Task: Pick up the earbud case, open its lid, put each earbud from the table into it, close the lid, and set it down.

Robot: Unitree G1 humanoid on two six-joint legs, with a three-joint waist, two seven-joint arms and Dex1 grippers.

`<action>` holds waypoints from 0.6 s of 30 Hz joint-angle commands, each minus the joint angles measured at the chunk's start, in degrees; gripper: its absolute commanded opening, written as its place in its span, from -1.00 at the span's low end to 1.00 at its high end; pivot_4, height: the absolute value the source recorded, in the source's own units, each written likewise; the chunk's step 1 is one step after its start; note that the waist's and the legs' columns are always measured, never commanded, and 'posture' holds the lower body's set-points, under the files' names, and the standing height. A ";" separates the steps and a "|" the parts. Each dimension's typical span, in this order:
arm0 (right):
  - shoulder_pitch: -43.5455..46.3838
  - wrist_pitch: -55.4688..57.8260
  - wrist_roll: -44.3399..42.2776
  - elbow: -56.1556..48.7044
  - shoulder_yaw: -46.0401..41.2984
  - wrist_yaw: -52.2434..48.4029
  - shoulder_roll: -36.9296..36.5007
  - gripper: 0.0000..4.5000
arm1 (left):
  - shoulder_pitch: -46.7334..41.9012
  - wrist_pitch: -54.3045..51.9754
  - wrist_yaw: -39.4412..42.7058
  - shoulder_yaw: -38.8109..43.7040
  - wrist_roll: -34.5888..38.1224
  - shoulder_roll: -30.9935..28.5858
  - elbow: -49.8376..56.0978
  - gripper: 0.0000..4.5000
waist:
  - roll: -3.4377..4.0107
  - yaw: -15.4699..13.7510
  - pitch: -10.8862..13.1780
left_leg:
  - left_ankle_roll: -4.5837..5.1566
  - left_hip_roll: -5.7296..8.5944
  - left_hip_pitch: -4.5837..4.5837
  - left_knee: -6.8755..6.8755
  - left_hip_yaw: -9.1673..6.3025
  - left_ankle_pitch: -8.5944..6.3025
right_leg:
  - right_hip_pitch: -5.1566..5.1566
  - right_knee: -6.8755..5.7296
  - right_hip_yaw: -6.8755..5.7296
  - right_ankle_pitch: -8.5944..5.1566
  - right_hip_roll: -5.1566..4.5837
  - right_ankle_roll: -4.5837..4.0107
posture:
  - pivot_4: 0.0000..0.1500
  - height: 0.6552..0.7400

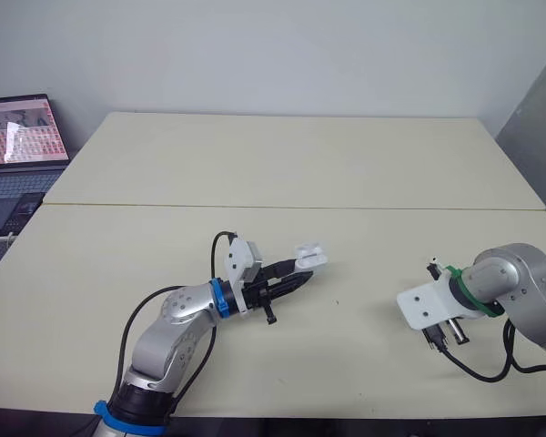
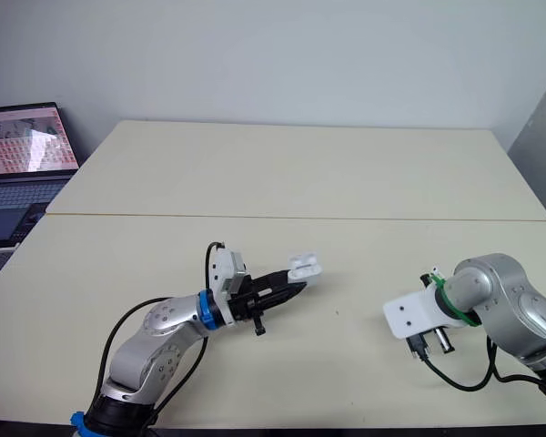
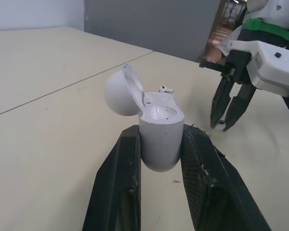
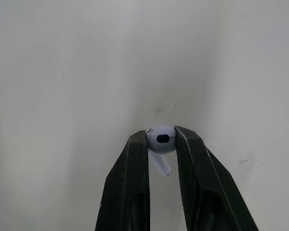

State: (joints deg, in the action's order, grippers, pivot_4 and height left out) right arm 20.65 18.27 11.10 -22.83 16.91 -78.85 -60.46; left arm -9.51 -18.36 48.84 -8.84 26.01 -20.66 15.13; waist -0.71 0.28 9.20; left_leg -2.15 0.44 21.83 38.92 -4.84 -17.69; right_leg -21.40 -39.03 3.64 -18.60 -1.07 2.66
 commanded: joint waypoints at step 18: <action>-1.83 34.54 -51.48 -12.80 -37.63 42.45 42.46 -0.82 | -10.15 11.33 -12.22 -6.83 -12.51 17.17 -12.82 -0.65 | 0.01 -0.11 -0.03 | 0.01 0.04 0.02 0.01 0.04 0.00 | -0.02 -0.10 0.00 0.01 0.03 0.00 | 1.00 1.00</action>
State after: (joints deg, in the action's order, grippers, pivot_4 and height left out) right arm 17.63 51.97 -36.68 -32.90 -18.97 -40.49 -19.16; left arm -18.39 -9.24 37.31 -15.02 14.37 -4.56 2.07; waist -0.70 0.17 9.17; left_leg -2.14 0.49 21.86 38.93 -4.80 -17.70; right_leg -21.42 -39.11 3.63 -18.59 -1.05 2.66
